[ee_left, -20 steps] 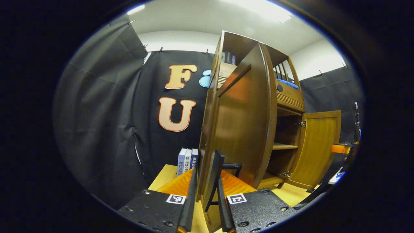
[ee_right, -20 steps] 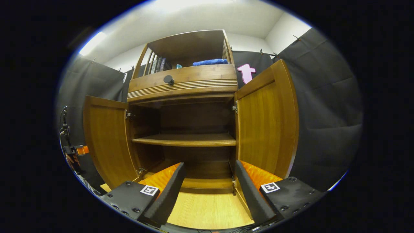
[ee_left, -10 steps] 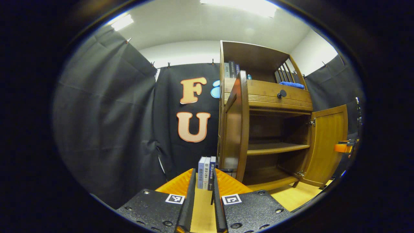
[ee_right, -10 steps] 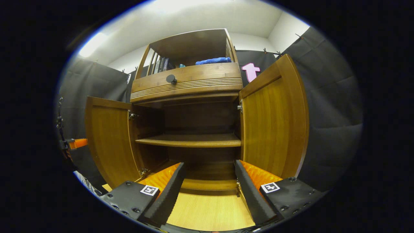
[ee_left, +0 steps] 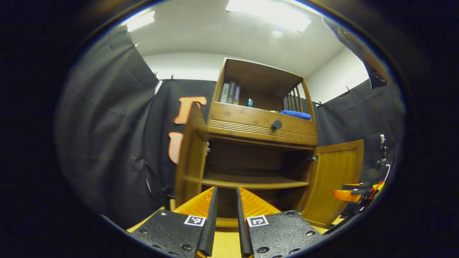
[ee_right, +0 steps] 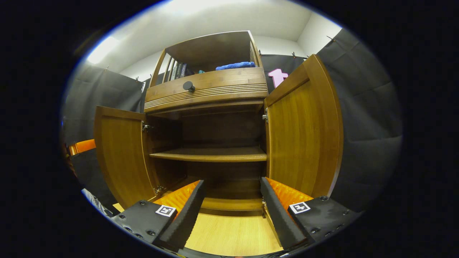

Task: Open the right door of the double-door shoe cabinet with the right hand, and open the left door with the left hand.

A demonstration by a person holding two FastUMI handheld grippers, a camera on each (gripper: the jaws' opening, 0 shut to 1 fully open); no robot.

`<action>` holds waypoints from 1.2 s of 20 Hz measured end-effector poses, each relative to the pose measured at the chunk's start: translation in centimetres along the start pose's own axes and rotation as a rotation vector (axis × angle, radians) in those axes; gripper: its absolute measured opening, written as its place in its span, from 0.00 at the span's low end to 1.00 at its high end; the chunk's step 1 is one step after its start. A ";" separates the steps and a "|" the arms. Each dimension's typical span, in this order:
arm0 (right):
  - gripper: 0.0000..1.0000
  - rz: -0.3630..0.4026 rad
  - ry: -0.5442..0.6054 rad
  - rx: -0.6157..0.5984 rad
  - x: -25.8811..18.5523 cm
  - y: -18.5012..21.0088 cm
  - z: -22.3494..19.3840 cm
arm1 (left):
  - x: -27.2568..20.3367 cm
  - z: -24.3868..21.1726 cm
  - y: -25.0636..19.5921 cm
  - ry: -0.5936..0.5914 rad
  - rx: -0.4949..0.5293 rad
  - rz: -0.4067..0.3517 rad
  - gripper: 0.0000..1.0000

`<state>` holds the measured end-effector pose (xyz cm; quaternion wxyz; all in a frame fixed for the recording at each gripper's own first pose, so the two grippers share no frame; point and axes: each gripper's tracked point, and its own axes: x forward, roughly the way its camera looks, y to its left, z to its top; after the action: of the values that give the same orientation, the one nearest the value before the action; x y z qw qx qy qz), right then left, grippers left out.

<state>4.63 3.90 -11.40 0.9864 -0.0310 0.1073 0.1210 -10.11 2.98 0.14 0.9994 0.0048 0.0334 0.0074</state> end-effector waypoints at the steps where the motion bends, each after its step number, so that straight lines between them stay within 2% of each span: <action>1: 0.99 -0.005 -0.002 -0.001 -0.3 -0.1 0.0 | 0.8 -0.9 -0.6 0.010 -0.007 0.007 0.28; 6: 1.00 -0.068 -0.032 0.002 -1.1 -1.0 0.8 | 5.2 -4.5 -2.9 0.064 -0.020 0.090 0.29; 7: 0.96 -0.073 -0.041 0.002 -1.5 -1.0 1.0 | 4.9 -6.1 -2.5 0.080 -0.038 0.090 0.29; 8: 0.92 -0.079 -0.049 0.000 -1.7 -1.1 1.1 | 5.3 -6.6 -2.9 0.088 -0.057 0.090 0.39; 11: 1.00 -0.100 -0.059 -0.012 -2.7 -1.6 1.1 | 7.1 -6.8 -4.4 0.085 -0.094 0.089 0.70; 13: 0.99 -0.111 -0.059 -0.009 -3.2 -1.8 1.0 | 7.4 -7.1 -4.7 0.075 -0.114 0.073 0.92; 14: 0.99 -0.116 -0.055 -0.005 -3.2 -2.0 0.9 | 7.7 -7.2 -4.4 0.070 -0.104 0.084 0.94; 15: 0.99 -0.116 -0.050 -0.001 -3.2 -2.1 0.7 | 7.9 -7.1 -4.2 0.062 -0.085 0.098 0.91; 16: 0.99 -0.115 -0.048 0.005 -3.1 -2.0 0.7 | 8.0 -6.8 -4.2 0.051 -0.069 0.108 0.95; 17: 0.99 -0.113 -0.047 0.010 -3.2 -2.0 0.6 | 7.1 -7.2 -3.4 0.038 -0.061 0.111 0.91; 18: 0.99 -0.113 -0.046 0.015 -3.2 -2.0 0.5 | 7.0 -6.8 -3.6 0.027 -0.059 0.108 0.94; 19: 0.99 -0.113 -0.046 0.019 -3.2 -2.2 0.5 | 6.9 -6.6 -3.8 0.020 -0.057 0.102 0.91; 21: 0.99 -0.113 -0.043 0.018 -2.9 -2.3 0.4 | 6.8 -6.3 -3.7 0.013 -0.040 0.102 0.91; 22: 0.96 -0.113 -0.043 0.015 -2.8 -2.3 0.5 | 6.7 -6.1 -3.6 0.009 -0.025 0.106 0.91; 24: 0.99 -0.106 -0.050 0.010 -2.7 -2.0 0.7 | 6.6 -5.7 -3.5 -0.001 -0.013 0.105 0.91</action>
<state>2.73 1.40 -10.02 0.9939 -0.0285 0.0816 0.0689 -3.86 -0.37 -6.00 0.9977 0.0002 0.0327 0.0601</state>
